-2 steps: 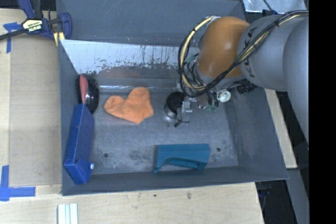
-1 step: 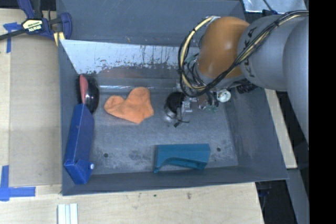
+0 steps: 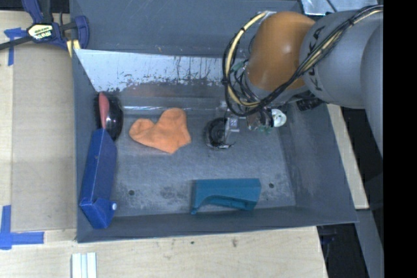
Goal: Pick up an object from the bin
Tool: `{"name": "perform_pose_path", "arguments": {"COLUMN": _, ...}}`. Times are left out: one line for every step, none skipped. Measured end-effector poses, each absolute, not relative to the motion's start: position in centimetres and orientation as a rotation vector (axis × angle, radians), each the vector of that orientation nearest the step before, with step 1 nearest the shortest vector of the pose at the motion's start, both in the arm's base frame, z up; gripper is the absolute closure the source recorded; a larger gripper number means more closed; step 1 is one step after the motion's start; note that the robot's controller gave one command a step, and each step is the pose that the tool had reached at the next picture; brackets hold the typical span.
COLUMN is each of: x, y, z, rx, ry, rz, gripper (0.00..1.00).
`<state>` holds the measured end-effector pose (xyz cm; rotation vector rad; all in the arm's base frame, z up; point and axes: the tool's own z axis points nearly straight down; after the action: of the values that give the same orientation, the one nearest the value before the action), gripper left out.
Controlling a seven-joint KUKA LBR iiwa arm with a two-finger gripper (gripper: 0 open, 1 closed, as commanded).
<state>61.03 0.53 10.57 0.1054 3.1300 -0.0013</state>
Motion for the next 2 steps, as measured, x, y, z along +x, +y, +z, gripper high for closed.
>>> {"name": "perform_pose_path", "arguments": {"x": 61.2, "y": -0.5, "z": 11.9, "rx": 0.112, "ry": 3.130, "rz": 0.002, "gripper": 1.00}}
{"name": "perform_pose_path", "arguments": {"x": 60.7, "y": -2.3, "z": 12.9, "rx": 0.092, "ry": 3.137, "rz": -0.001, "gripper": 1.00}}
